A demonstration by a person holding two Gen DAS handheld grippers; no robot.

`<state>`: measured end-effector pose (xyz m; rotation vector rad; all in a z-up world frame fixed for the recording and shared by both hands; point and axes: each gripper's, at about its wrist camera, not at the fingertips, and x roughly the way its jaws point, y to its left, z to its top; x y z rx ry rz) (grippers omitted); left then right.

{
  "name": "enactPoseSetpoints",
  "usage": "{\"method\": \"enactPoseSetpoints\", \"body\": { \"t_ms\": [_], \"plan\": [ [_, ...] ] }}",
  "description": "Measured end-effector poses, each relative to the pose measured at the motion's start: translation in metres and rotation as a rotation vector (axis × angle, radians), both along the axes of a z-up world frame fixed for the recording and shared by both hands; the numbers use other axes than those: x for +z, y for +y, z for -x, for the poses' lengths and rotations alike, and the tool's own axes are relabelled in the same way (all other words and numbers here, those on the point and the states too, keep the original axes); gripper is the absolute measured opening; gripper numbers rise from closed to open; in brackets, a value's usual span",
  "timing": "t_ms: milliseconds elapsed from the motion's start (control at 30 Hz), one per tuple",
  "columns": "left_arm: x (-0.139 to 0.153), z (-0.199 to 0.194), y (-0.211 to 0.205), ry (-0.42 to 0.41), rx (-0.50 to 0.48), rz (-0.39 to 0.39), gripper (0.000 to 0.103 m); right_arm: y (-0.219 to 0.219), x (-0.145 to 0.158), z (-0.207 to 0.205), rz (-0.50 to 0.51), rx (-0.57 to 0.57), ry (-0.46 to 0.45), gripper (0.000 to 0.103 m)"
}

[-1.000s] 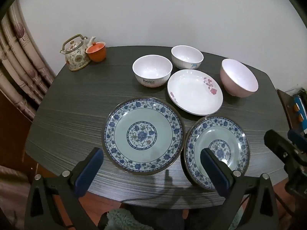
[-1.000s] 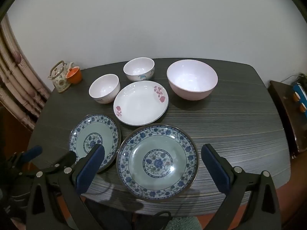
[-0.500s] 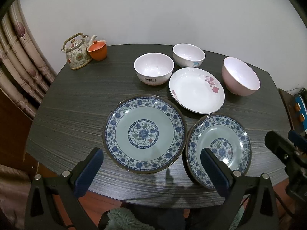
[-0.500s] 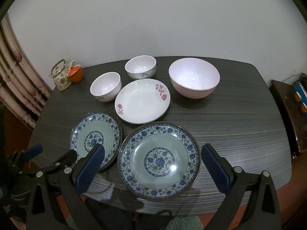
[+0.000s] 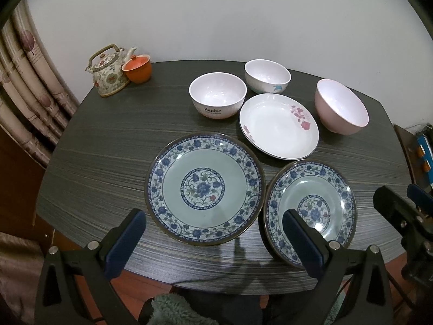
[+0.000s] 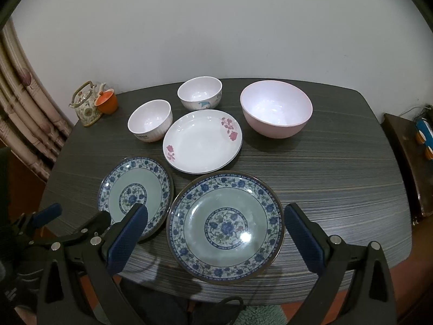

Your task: Organize plates and bowls

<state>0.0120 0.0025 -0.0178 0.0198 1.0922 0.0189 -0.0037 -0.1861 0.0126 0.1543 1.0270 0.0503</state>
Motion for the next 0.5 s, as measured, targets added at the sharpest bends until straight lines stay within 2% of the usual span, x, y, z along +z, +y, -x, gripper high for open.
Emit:
{"method": "enactPoseSetpoints", "body": {
  "t_ms": [500],
  "plan": [
    [-0.0013,0.0001,-0.0009,0.012,0.005,-0.007,0.103,0.0015,-0.0027,-0.0005,-0.002,0.006,0.005,0.100]
  ]
}}
